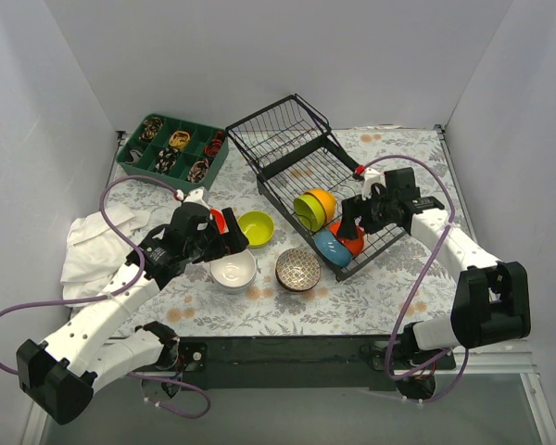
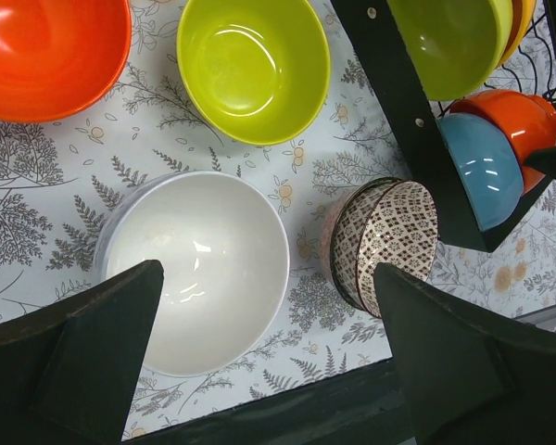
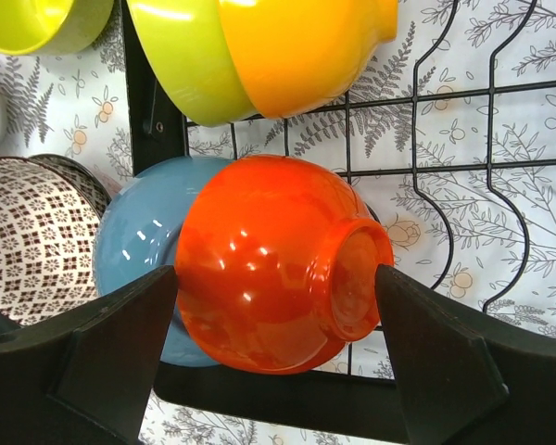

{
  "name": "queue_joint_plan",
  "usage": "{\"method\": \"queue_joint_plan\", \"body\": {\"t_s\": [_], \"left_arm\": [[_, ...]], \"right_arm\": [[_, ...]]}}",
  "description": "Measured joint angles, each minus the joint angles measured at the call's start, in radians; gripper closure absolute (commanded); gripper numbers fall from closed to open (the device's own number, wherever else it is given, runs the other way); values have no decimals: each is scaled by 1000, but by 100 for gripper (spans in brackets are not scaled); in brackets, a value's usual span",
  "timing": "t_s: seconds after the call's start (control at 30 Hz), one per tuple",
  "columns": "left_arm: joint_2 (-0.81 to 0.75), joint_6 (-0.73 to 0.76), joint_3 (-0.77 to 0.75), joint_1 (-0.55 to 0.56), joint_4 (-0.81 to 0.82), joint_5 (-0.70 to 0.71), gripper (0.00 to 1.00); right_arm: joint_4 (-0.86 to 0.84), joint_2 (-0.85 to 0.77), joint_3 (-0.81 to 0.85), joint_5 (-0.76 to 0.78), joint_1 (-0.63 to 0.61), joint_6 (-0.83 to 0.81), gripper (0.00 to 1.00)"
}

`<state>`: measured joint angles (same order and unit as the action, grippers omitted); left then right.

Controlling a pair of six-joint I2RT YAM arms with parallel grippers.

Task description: Unload the bowls from the dish rack

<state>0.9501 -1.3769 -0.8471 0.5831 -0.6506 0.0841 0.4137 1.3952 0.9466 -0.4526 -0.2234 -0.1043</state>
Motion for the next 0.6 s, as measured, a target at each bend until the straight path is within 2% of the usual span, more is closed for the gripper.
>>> {"method": "queue_joint_plan", "body": {"t_s": [0.6], "left_arm": [[3, 1, 3, 0, 8, -19, 2]], "right_arm": [[67, -16, 15, 153, -69, -74, 6]]}}
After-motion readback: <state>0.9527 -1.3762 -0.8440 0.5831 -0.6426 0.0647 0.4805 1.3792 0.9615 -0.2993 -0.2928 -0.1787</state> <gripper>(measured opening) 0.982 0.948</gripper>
